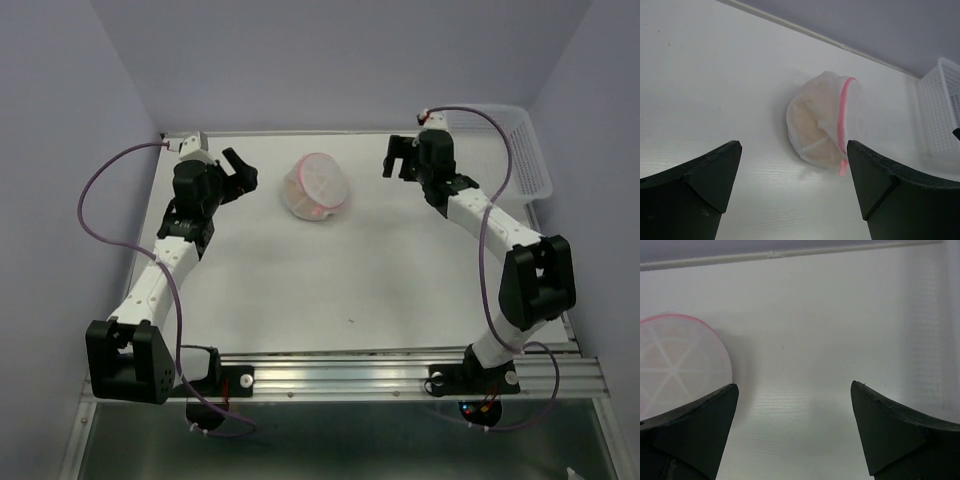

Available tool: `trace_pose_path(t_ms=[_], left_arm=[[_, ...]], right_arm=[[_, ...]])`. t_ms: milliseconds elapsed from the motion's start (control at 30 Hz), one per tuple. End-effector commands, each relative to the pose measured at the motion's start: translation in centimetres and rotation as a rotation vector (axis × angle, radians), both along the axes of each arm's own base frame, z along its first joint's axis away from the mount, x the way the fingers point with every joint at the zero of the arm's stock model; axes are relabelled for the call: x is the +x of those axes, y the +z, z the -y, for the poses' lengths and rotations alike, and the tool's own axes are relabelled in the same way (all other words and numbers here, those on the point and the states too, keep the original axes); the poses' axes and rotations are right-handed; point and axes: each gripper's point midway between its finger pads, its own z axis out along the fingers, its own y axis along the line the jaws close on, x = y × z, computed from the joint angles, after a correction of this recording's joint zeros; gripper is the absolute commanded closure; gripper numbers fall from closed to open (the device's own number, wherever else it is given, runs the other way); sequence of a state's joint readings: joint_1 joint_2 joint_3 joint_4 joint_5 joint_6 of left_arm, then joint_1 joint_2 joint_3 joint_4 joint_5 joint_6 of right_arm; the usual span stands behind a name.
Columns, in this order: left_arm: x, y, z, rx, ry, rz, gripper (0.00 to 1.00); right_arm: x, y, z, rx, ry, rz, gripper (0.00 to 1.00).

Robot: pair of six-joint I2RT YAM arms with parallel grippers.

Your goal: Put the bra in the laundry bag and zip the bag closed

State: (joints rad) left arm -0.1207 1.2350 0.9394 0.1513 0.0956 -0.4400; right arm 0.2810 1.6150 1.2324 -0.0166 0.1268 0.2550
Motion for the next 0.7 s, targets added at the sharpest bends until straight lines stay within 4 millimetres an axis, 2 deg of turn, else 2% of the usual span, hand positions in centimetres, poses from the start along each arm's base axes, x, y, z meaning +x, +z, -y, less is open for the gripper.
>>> trace_pose_path(t_ms=[0,33,67,100,133,167,200,233,267,300,400,533,633,667], left_arm=[[0.1,1.7,-0.9,-0.004,0.05,0.035,0.01],[0.0,1.5,-1.1,-0.003,0.055,0.032,0.01],[-0.1,1.6,-1.3,-0.007,0.065,0.034,0.01],[-0.2,1.3,-1.3,-0.01,0.07,0.028,0.01],[-0.3,1.3,-1.4,-0.012,0.073,0.028,0.01],[-0.4,1.0,-1.5,-0.012,0.077,0.023,0.01],[-0.4,0.9,-1.6,-0.013,0.08,0.02,0.01],[-0.5,0.7,-1.6,-0.01,0.081,0.014,0.01],[-0.5,0.5,-1.7,-0.009,0.083,0.009,0.01],[-0.5,0.3,-1.8,-0.008,0.091,0.005,0.01],[-0.4,-0.2,-1.6,-0.011,0.078,-0.008,0.01],[-0.4,-0.7,-1.3,-0.017,0.06,-0.017,0.01],[-0.2,-1.4,-0.9,-0.029,0.039,-0.033,0.01],[-0.1,-1.5,-0.8,-0.033,0.036,-0.035,0.01]], right_arm=[[2.5,3.3,-6.9,-0.137,0.169,0.119,0.0],[3.6,2.4,-8.2,-0.179,0.199,0.097,0.0],[3.4,1.6,-10.1,-0.205,0.238,0.071,0.0],[4.5,1.4,-10.5,-0.219,0.239,0.079,0.0],[4.2,0.4,-12.5,-0.247,0.266,0.052,0.0],[5.5,-0.8,-13.8,-0.325,0.279,0.051,0.0],[5.6,-1.7,-15.0,-0.358,0.302,0.041,0.0],[5.1,-4.7,-17.2,-0.412,0.341,0.004,0.0],[5.2,-5.5,-17.7,-0.446,0.326,-0.003,0.0],[5.4,-5.5,-18.7,-0.456,0.337,0.009,0.0],[5.2,-8.7,-21.5,-0.519,0.385,-0.022,0.0],[4.8,-11.3,-23.6,-0.629,0.395,-0.018,0.0],[5.0,-12.1,-23.4,-0.704,0.35,-0.015,0.0],[5.3,-11.5,-23.3,-0.695,0.324,-0.005,0.0]])
